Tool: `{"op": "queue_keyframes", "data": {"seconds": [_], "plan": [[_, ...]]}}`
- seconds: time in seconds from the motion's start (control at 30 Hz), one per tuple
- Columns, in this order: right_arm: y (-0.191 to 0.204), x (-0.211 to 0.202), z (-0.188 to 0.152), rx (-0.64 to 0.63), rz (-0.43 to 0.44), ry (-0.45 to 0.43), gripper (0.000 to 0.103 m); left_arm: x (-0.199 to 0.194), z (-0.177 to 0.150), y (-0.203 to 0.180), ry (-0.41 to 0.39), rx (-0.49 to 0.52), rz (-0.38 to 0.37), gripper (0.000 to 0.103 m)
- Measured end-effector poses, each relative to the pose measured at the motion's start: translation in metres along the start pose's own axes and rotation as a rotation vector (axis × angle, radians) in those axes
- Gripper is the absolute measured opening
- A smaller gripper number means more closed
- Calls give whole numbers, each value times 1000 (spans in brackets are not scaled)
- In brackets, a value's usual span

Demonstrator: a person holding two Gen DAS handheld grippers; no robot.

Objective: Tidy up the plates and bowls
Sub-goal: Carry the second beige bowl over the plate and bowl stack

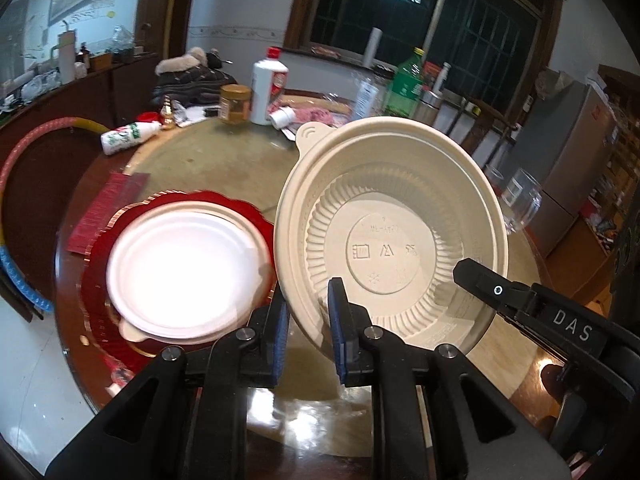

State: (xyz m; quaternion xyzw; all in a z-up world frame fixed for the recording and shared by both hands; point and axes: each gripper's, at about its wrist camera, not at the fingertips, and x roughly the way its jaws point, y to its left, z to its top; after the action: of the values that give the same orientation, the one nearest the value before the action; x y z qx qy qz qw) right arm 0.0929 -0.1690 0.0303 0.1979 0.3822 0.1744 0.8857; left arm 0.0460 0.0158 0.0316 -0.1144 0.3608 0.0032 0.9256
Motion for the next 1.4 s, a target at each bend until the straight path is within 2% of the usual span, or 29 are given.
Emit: {"op": "queue_keyframes", "data": {"seconds": [0.3,0.57,0.93,1.4], "plan": [[53,19,0,-96,48,28,10,-15,11,41,-43,-68,56,17],[86,37,-4,-154,67,71,11,-20,13,66,-40,-100,110,17],[105,58,-13,-192,72,126,11,-16,9,88,-9,-127,166,18],[116,70,-18,-207,64,162,12,-17,4,100,1,-138,187,18]]}}
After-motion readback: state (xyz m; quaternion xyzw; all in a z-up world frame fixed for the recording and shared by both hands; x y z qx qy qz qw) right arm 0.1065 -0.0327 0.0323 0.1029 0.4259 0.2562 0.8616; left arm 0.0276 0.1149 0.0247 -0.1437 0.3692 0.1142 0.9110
